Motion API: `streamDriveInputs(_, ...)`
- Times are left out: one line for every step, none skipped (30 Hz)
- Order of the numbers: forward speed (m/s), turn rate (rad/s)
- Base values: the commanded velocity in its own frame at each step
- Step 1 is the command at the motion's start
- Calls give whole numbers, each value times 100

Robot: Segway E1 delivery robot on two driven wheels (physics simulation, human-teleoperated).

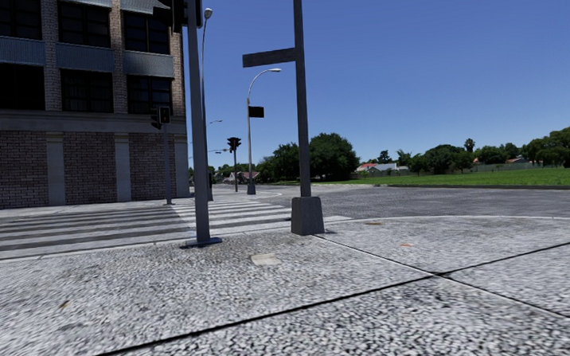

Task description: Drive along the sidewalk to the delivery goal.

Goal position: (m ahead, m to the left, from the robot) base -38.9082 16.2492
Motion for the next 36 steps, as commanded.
streamDriveInputs(0,0)
streamDriveInputs(0,0)
streamDriveInputs(0,0)
streamDriveInputs(0,0)
streamDriveInputs(0,0)
streamDriveInputs(0,0)
streamDriveInputs(0,0)
streamDriveInputs(0,0)
streamDriveInputs(0,0)
streamDriveInputs(0,0)
streamDriveInputs(0,0)
streamDriveInputs(0,0)
streamDriveInputs(0,0)
streamDriveInputs(0,0)
streamDriveInputs(0,0)
streamDriveInputs(0,0)
streamDriveInputs(0,0)
streamDriveInputs(0,0)
streamDriveInputs(0,0)
streamDriveInputs(0,0)
streamDriveInputs(0,0)
streamDriveInputs(0,0)
streamDriveInputs(0,0)
streamDriveInputs(0,0)
streamDriveInputs(0,0)
streamDriveInputs(0,0)
streamDriveInputs(0,0)
streamDriveInputs(0,0)
streamDriveInputs(0,0)
streamDriveInputs(0,0)
streamDriveInputs(5,0)
streamDriveInputs(10,0)
streamDriveInputs(10,0)
streamDriveInputs(13,0)
streamDriveInputs(14,0)
streamDriveInputs(16,0)
